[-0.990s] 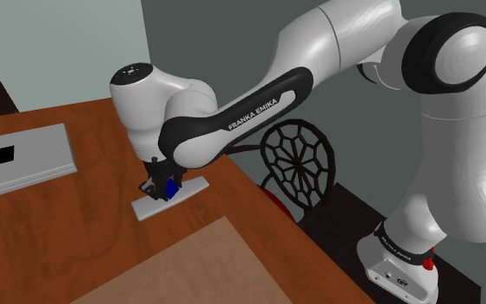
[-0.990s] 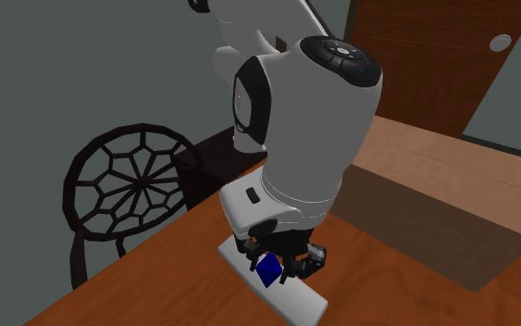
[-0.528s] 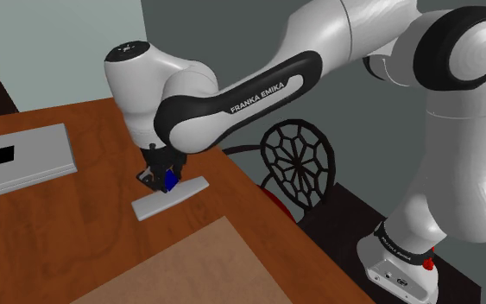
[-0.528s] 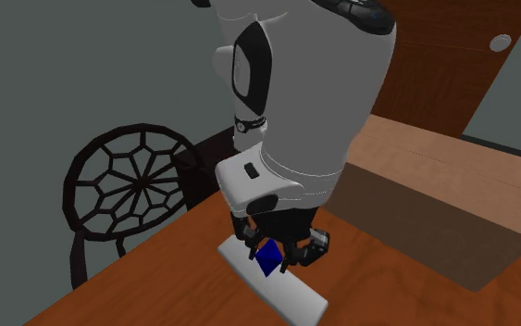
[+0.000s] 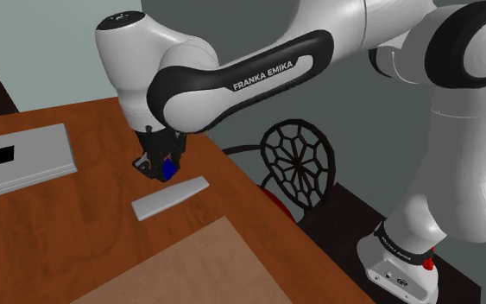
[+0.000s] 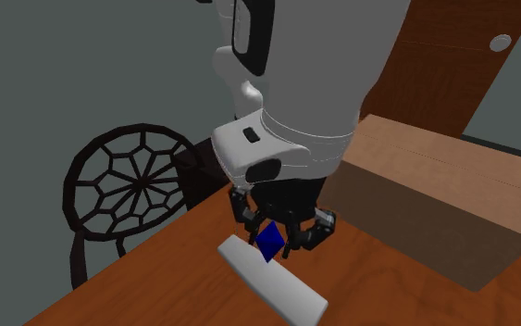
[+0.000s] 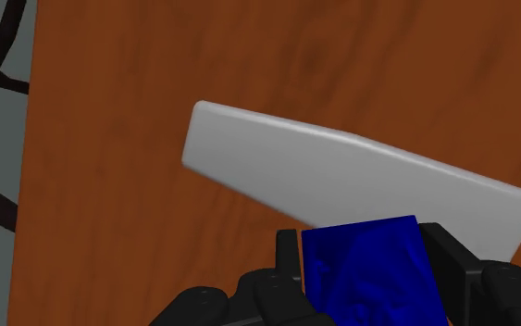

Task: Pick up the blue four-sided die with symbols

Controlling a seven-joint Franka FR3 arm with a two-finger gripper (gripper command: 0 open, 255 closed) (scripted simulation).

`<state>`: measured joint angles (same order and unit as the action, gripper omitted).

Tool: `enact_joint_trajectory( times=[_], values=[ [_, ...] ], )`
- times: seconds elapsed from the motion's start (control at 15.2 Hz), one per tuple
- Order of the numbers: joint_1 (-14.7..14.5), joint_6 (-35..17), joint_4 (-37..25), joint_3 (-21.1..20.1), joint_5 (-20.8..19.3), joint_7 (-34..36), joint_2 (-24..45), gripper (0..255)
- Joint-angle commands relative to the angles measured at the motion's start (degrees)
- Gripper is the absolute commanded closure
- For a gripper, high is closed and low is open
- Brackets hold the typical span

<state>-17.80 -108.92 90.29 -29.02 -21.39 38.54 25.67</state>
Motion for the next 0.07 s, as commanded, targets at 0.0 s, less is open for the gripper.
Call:
enact_joint_trajectory(
  times=[0.0],
  values=[
    [-0.07, 0.42, -0.48, -0.01, 0.03, -0.09, 0.07, 255]
  ],
)
